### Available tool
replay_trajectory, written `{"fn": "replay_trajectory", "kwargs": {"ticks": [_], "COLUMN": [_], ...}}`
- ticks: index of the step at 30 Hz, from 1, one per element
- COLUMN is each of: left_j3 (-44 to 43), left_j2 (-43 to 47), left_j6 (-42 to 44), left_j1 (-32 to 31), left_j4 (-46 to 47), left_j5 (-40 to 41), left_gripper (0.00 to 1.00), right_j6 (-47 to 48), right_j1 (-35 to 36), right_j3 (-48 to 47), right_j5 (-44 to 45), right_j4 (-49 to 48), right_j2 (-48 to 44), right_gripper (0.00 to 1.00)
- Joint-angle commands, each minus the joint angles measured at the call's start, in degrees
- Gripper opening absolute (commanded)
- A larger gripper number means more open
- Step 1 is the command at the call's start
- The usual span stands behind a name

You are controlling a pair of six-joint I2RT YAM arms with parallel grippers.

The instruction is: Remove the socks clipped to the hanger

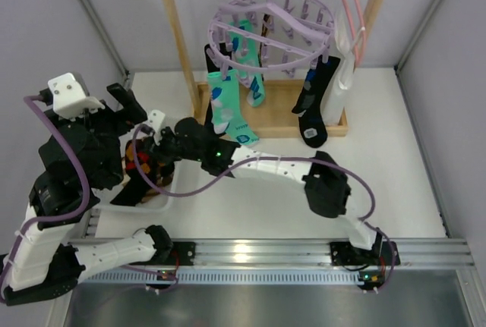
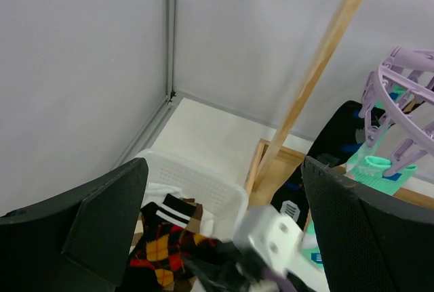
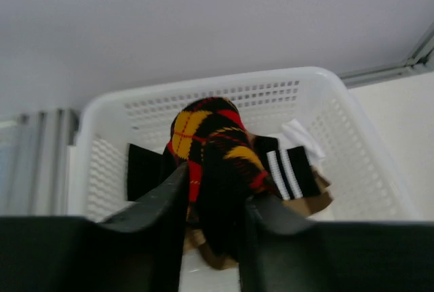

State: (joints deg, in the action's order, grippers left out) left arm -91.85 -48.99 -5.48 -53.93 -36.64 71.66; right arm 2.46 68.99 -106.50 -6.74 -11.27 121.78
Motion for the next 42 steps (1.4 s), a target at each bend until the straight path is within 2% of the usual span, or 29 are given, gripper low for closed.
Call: {"fn": "replay_trajectory", "kwargs": {"ticks": [1,2,5,6,8,9,11,12,14,15,17,18,22,24,25,27,30,33,35,42], "left_j3": [1.5,1.9,4.0,4.7,6.5,7.1,9.2,9.6,10.8,11.3,13.4,14.2,22.3,25.9,27.0,29.1,29.9,31.3,32.3,33.3], "left_j2": [0.4,0.5,1.4,1.6,2.0,2.1,2.6,2.7,3.3,3.6,4.3,4.9,6.0,5.2,4.0,3.0,1.8,2.2,2.1,1.3], "left_j6": [2.0,1.9,0.7,0.5,-0.9,-1.3,-3.1,-3.8,-5.2,-5.4,-6.2,-6.2,-7.9,-7.8,-8.3,-8.9,-8.9,-9.3,-9.1,-8.5], "left_j1": [0.0,0.0,0.0,0.1,0.1,0.0,0.0,0.0,0.0,0.0,0.0,0.0,0.0,0.0,0.0,0.0,0.1,0.1,0.1,0.1], "left_j4": [-0.2,-0.2,0.0,-0.1,-0.1,-0.1,-0.4,-0.8,-1.8,-1.9,-2.7,-2.9,-2.6,-2.6,-2.6,-2.6,-2.6,-2.6,-2.5,-2.6], "left_j5": [0.6,0.1,-3.8,-7.3,-10.6,-12.1,-14.3,-15.0,-17.9,-19.5,-24.3,-26.1,-35.4,-38.3,-38.4,-38.2,-37.2,-39.0,-40.4,-41.3], "left_gripper": [0.98,0.98,0.98,0.98,0.98,0.98,0.98,0.98,0.98,0.98,0.98,0.98,0.98,0.98,0.98,0.98,0.98,0.98,0.98,0.98], "right_j6": [-0.1,-0.4,-1.9,-2.0,-4.0,-4.6,-6.4,-6.8,-7.4,-7.4,-7.5,-7.6,-8.5,-8.4,-8.1,-3.8,-3.0,-1.2,-0.8,2.4], "right_j1": [-2.2,-2.5,-4.3,-4.7,-5.7,-7.1,-8.8,-10.7,-12.7,-14.7,-16.9,-19.8,-30.4,-37.0,-39.2,-43.4,-47.4,-53.0,-55.3,-55.7], "right_j3": [-15.0,-16.6,-13.2,-7.6,-1.1,6.0,14.3,23.5,32.4,40.6,47.8,53.8,62.3,63.2,63.4,65.4,65.5,64.8,64.5,63.3], "right_j5": [-4.3,-4.3,-4.3,-4.4,-3.5,-3.4,-2.5,-2.5,-1.4,-0.4,2.6,3.0,5.2,6.4,9.5,9.7,7.4,0.3,-4.6,-10.3], "right_j4": [13.3,14.0,12.3,11.6,7.1,6.2,2.6,1.4,-0.1,0.0,1.2,3.1,11.1,16.1,16.4,14.9,12.1,9.1,6.1,-3.9], "right_j2": [8.9,9.8,6.6,2.4,-2.6,-8.2,-14.6,-21.6,-28.8,-36.1,-43.3,-49.8,-61.8,-64.4,-64.9,-65.8,-64.8,-61.2,-58.3,-50.2], "right_gripper": [0.36,0.48,0.62,0.64,0.66,0.68,0.68,0.69,0.70,0.73,0.76,0.79,0.80,0.80,0.80,0.81,0.86,0.85,0.83,0.78]}}
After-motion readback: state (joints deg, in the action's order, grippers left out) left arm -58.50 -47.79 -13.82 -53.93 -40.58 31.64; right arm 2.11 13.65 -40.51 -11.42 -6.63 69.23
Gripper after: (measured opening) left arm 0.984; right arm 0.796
